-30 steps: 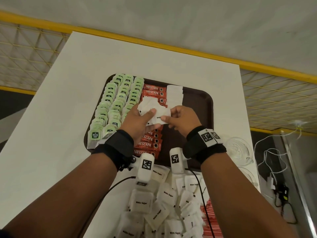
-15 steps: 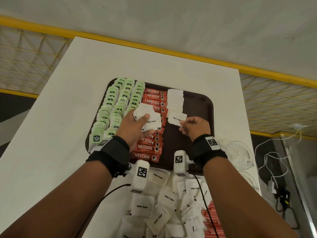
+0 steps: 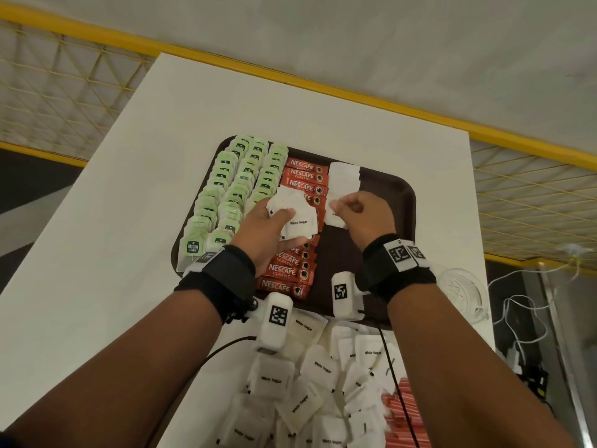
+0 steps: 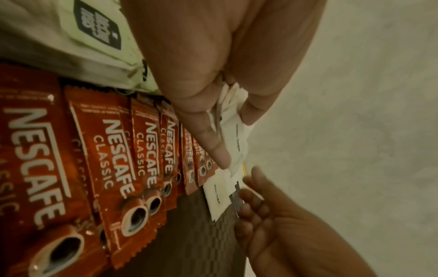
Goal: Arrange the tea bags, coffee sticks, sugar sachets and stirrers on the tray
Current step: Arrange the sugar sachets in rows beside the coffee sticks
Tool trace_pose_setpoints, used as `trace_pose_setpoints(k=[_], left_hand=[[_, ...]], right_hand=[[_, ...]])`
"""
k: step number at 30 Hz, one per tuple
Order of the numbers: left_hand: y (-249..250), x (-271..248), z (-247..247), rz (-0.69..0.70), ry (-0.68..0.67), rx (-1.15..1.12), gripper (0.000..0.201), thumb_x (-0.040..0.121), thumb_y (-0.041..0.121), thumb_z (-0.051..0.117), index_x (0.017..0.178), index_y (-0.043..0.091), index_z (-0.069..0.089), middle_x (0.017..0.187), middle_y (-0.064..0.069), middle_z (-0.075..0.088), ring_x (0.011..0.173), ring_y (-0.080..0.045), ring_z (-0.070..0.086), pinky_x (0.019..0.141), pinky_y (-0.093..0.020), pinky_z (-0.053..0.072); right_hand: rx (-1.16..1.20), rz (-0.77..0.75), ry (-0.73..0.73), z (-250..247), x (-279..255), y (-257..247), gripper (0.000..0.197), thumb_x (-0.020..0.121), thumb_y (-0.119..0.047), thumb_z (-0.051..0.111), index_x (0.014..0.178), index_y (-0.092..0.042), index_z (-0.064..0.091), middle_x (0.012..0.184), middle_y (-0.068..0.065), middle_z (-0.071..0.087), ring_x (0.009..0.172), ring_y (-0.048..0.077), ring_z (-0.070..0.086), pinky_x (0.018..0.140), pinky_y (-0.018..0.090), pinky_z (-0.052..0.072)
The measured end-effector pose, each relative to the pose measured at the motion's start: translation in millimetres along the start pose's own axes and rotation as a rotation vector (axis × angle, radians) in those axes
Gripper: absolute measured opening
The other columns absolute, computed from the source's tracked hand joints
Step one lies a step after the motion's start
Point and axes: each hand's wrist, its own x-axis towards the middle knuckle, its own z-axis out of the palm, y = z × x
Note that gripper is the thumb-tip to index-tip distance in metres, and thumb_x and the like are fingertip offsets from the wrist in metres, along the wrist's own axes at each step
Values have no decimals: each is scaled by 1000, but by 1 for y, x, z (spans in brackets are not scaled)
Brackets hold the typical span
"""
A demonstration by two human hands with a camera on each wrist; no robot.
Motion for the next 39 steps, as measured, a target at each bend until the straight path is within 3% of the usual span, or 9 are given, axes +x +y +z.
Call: trace_pose_setpoints(k=[4, 10, 16, 20, 23, 29, 33, 35, 39], left_hand=[[-2, -2, 9, 48, -21, 43, 39, 94, 10, 62, 132, 13, 52, 124, -11, 64, 107, -28, 67, 76, -38, 61], [-7, -5, 10, 21, -20, -6, 40, 95, 11, 62, 134, 12, 52, 125, -10, 64, 108, -28, 67, 67, -33, 61], [-9, -5, -1, 9, 25, 6, 39, 95, 13, 61, 133, 13, 53, 127, -8, 62, 113, -28, 62, 73, -38, 62], [-10, -8, -7, -1, 28, 1, 33, 95, 14, 62, 127, 15, 55, 123, -7, 63, 112, -29, 64, 77, -41, 61], [-9, -10, -11, -13, 26, 2, 28, 96, 13, 61, 123, 15, 56, 123, -7, 62, 111, -29, 63, 79, -42, 61], [-6, -11, -13, -63, 2, -44, 25, 97, 14, 57, 122, 14, 56, 123, -9, 60, 112, -29, 61, 85, -47, 58], [-5, -12, -11, -98, -36, -56, 30, 99, 12, 53, 129, 13, 52, 126, -10, 59, 114, -32, 61, 79, -43, 61], [-6, -12, -9, -67, -40, 4, 37, 98, 10, 56, 134, 15, 50, 126, -7, 59, 113, -30, 62, 79, -42, 61], [-7, -13, -3, 18, -43, 61, 37, 95, 8, 60, 130, 16, 52, 121, -6, 65, 106, -26, 67, 78, -38, 61]], right_hand=[[104, -11, -282, 3, -14, -15, 28, 83, -39, 75, 98, -16, 69, 87, 1, 71, 73, 12, 65, 64, 21, 51], [270, 74, -155, -5, -20, 12, 10, 84, -26, 76, 89, -19, 71, 86, 3, 72, 71, 11, 63, 61, 23, 51], [215, 190, -54, -18, -5, 38, 22, 85, -26, 74, 101, -11, 72, 95, 5, 73, 79, 16, 65, 63, 25, 51], [85, 180, -57, -11, 10, 37, 25, 83, -30, 76, 101, -12, 70, 91, 5, 71, 73, 14, 62, 77, 33, 56], [26, 226, -33, -3, 18, 37, 28, 79, -33, 80, 97, -17, 65, 95, 6, 70, 87, 21, 67, 88, 41, 56], [-113, 233, 27, -1, 19, 31, 34, 79, -35, 79, 96, -14, 58, 96, 2, 62, 79, 13, 55, 61, 25, 40], [-99, 181, 106, -4, 11, 20, 35, 82, -37, 75, 101, -17, 54, 96, -1, 59, 85, 15, 57, 74, 29, 48], [-120, 83, 64, -5, 3, 8, 27, 88, -41, 68, 97, -18, 56, 93, -3, 60, 87, 14, 58, 77, 29, 47], [3, -9, -257, 0, -17, -15, 33, 87, -49, 66, 98, -17, 65, 94, -5, 65, 83, 9, 60, 77, 27, 51]])
